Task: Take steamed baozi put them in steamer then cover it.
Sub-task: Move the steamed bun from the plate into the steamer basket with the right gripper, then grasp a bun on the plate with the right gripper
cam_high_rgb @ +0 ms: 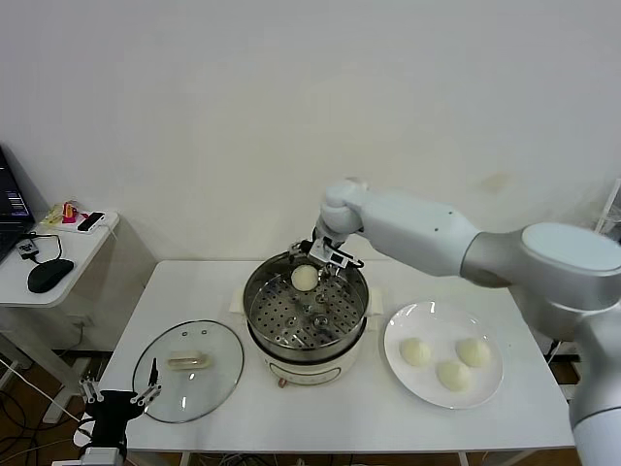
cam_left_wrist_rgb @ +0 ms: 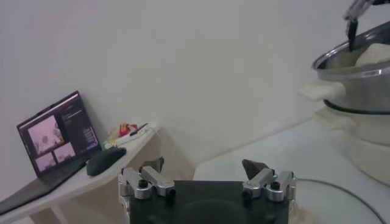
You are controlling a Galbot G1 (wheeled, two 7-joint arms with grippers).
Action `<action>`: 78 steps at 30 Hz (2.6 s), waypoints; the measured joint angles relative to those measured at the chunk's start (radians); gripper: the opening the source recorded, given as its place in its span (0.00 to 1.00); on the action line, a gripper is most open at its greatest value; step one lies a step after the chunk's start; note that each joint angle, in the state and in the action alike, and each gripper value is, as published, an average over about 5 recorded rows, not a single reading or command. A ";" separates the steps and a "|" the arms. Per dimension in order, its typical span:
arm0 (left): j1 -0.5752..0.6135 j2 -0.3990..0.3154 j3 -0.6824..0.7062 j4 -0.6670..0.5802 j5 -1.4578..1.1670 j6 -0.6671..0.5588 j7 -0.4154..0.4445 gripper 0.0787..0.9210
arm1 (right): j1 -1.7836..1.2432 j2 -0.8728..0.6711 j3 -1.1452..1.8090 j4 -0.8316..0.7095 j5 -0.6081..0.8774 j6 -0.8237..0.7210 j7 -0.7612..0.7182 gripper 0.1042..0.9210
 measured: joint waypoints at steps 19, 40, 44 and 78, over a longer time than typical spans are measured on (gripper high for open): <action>-0.033 0.057 0.022 -0.019 -0.028 0.027 0.016 0.88 | 0.171 -0.583 -0.124 0.487 0.240 -0.426 -0.028 0.88; -0.039 0.074 0.010 0.004 -0.034 0.035 0.017 0.88 | -0.310 -0.749 0.125 0.512 0.117 -0.517 0.014 0.88; -0.038 0.070 0.007 0.009 -0.034 0.035 0.017 0.88 | -0.395 -0.728 0.178 0.474 0.085 -0.515 0.021 0.88; -0.043 0.063 -0.012 0.034 -0.034 0.031 0.016 0.88 | -0.564 -0.517 0.307 0.230 0.009 -0.526 0.017 0.63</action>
